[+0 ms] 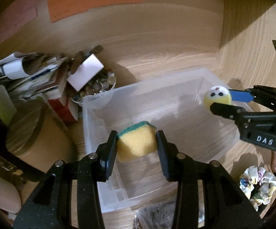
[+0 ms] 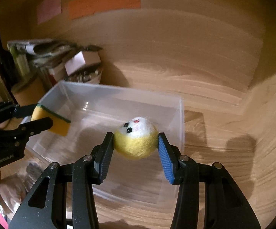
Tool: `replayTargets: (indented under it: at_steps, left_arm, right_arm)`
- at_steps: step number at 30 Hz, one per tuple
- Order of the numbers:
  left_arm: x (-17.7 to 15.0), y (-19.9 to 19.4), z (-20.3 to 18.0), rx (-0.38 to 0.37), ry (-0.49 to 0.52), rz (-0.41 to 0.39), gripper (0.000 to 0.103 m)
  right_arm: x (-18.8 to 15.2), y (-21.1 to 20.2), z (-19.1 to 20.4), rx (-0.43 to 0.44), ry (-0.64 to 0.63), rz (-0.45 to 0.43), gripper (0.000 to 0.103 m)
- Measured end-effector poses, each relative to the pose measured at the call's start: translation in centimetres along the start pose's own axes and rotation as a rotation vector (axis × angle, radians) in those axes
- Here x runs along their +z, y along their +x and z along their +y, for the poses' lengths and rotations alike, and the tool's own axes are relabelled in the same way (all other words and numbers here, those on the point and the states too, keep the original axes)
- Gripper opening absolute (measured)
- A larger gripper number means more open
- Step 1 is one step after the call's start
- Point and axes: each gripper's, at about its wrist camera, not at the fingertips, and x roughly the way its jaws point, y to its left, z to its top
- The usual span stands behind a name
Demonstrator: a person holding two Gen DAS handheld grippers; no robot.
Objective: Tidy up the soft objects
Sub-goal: 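Lower sponge into clear box with left tool while right tool drops felt ball in, then grasp white cloth bag with left tool while right tool grasps floral scrunchie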
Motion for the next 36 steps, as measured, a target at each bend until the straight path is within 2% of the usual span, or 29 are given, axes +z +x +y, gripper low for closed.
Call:
replayTargets:
  at_steps: [5,7,8,11,12,16,18,20,23,28,32,36]
  left_arm:
    - [0.2,0.9,-0.1,0.006,0.007,0.033,0.045]
    - [0.2,0.8,-0.1,0.009,0.004,0.037,0.051]
    - [0.2,0.6,0.0,0.015,0.0,0.031,0.057]
    - [0.3,-0.1,0.2,0.026,-0.016,0.004,0.067]
    - [0.3,-0.6,0.2,0.025,-0.022,-0.003,0.07]
    - [0.4,-2.4,0.5,0.019,-0.032,-0.041,0.082]
    - [0.3,-3.7,0.4,0.029,-0.027,-0.078,0.095]
    - [-0.1,-5.4,0.2,0.045,-0.02,-0.128,0.1]
    - [-0.9,-7.8,-0.1,0.056,-0.016,-0.185,0.102]
    - [-2.9,-10.6,-0.3,0.025,-0.026,-0.227,0.103]
    - [-5.0,-11.6,-0.4,0.021,-0.041,-0.237,0.103]
    - [-7.3,-12.1,-0.6,0.025,-0.052,-0.224,0.103]
  right_arm:
    - [-0.1,1.2,0.3,0.004,-0.02,0.04,0.044]
    - [-0.2,1.4,0.4,0.006,-0.024,0.045,0.044]
    - [-0.3,1.4,0.5,0.005,-0.028,0.049,0.045]
    - [-0.4,1.3,0.6,0.004,-0.036,0.04,0.058]
    - [-0.5,1.1,0.6,0.002,-0.036,0.032,0.065]
    - [-0.6,-0.5,0.6,-0.004,-0.032,-0.015,0.073]
    - [-0.7,-1.7,0.5,-0.001,-0.029,-0.045,0.079]
    - [-0.7,-2.9,0.7,-0.003,-0.028,-0.083,0.084]
    - [-1.1,-5.4,0.9,0.008,-0.028,-0.142,0.086]
    - [-2.5,-9.0,1.5,0.031,-0.011,-0.225,0.102]
    - [-4.2,-10.9,2.1,0.036,-0.021,-0.273,0.103]
    - [-5.8,-11.7,2.7,0.036,-0.026,-0.285,0.103]
